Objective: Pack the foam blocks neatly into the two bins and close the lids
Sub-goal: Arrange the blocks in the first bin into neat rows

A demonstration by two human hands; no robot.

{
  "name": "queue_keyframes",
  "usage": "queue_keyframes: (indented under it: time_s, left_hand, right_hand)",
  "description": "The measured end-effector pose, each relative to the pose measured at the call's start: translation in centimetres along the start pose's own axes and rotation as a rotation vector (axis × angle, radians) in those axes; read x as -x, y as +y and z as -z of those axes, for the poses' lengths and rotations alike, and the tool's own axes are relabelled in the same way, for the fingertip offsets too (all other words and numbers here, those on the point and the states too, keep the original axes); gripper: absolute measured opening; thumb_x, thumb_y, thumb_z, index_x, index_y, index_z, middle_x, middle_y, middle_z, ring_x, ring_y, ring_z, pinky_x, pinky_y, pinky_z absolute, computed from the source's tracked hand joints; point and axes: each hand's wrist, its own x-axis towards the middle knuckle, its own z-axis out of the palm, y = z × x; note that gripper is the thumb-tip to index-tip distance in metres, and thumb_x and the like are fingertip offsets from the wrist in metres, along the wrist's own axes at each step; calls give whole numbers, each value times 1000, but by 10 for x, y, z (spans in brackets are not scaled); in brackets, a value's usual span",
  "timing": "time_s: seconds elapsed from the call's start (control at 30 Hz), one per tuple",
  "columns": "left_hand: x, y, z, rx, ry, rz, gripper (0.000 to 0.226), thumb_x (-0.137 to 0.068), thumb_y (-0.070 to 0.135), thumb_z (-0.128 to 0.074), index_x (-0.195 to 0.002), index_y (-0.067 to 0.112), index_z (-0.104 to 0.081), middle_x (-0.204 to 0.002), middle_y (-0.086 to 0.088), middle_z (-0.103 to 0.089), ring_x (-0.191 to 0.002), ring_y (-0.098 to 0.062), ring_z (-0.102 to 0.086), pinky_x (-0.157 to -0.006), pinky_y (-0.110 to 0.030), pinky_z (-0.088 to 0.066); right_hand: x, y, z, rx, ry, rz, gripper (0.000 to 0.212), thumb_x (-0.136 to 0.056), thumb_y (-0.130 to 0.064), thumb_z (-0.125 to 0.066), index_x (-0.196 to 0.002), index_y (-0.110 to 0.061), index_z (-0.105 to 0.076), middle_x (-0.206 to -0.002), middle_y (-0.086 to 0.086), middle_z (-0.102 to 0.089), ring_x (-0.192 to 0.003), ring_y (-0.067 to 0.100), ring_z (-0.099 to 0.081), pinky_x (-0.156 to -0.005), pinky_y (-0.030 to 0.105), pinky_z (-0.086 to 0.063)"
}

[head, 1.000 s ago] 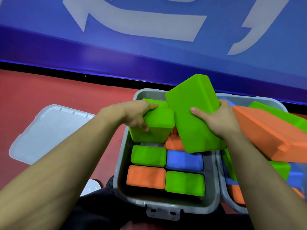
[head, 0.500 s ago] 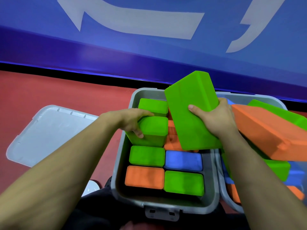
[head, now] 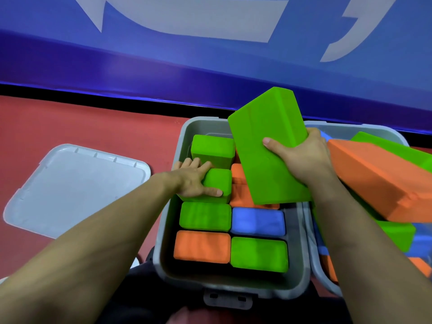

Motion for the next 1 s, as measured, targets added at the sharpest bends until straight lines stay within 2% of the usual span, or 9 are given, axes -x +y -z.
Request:
queue_keyframes:
  time_s: [0.3, 0.6, 0.83, 0.93, 1.0]
  left_hand:
    - [-19, -7, -40, 22, -71, 48, 102, -72, 92, -46, -153, 37, -16, -147, -7, -28, -141, -32, -23, -117, -48, -19]
    - [-41, -6, -73, 51, -127, 86, 93, -74, 88, -50, -148, 41, -18, -147, -9, -27, -140, -33, -24, -114, -48, -18]
    - [-49, -6, -72, 102, -150, 83, 93, -73, 86, -56, -148, 44, -21, -144, -5, -29, -140, -33, -24, -116, -47, -17]
    - [-52, -11, -69, 192, -158, 75, 97, -69, 85, -62, -149, 47, -20, -147, -4, -30, -143, -32, -23, -118, -46, -16]
    - [-53, -15, -60, 374, -119, 58, 110, -66, 81, -69, -155, 42, -16, -154, -6, -29, -146, -31, -23, -120, -46, -21]
  right_hand:
    - [6, -5, -12, 5, -23, 7, 128, -40, -95, -58, -138, -15, -43, -136, 11, -52, -128, 36, -49, -103, 57, -44]
    - [2, -2, -24, -67, -33, 22, 119, -43, -91, -66, -141, -28, -43, -135, 3, -54, -127, 30, -52, -104, 54, -46]
    - [-3, -3, -22, -124, -16, 42, 113, -44, -90, -68, -135, -27, -46, -133, 2, -54, -125, 29, -54, -103, 53, -46]
    - [-5, -4, -19, -173, 12, 48, 107, -45, -89, -70, -131, -29, -49, -129, -2, -57, -122, 27, -56, -103, 54, -46]
    - [-6, -3, -16, -200, -1, 64, 105, -43, -92, -71, -128, -35, -49, -127, -7, -60, -120, 22, -58, -102, 56, -45]
